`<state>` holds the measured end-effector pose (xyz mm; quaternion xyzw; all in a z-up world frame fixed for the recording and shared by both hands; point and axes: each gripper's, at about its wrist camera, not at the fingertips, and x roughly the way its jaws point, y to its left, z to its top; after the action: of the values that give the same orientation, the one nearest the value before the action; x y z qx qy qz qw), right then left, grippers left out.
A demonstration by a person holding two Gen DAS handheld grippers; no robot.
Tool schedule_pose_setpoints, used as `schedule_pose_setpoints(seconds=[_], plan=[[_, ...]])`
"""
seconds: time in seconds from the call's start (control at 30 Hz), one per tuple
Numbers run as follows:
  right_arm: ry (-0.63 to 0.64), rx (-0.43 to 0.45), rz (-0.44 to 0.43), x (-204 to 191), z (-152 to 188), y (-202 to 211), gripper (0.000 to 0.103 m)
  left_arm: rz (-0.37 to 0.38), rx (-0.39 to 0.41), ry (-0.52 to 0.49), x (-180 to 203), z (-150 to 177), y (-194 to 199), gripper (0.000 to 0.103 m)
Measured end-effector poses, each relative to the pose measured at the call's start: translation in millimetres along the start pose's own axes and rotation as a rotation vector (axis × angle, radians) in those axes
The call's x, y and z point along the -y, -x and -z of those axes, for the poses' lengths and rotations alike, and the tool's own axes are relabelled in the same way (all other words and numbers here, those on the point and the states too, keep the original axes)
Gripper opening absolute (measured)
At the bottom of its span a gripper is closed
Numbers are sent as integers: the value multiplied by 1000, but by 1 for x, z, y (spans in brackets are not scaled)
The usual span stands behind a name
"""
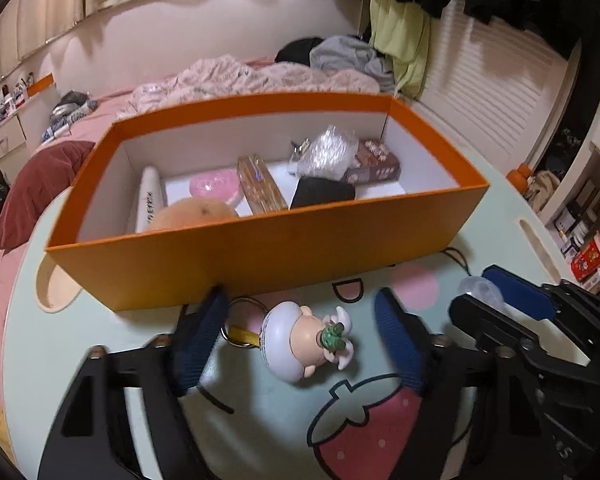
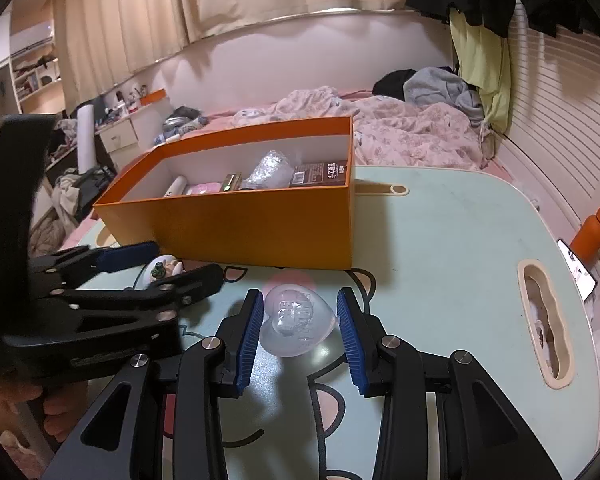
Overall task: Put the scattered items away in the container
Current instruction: 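Grasp the clear crystal piece with the right gripper while the left grasps the white figurine, then lift the crystal piece and white figurine and carry both over the orange box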
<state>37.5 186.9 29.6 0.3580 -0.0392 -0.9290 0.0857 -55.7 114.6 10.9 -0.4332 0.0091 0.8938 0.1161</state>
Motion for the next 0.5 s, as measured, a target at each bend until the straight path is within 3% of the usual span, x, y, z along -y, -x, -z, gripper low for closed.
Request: schedule_pose_setpoints(seconds=[0.1,0.33,0.5], plan=[[-2,-3,-4,1,1,1,37,-15,5,9,-5,0,1,41],[0,-6,-8,-1,2,2,37,-28,56,63,-22,6,18,41],[1,-10,-9,-2,2,3,37,4,88,89,-32,12,35,41]])
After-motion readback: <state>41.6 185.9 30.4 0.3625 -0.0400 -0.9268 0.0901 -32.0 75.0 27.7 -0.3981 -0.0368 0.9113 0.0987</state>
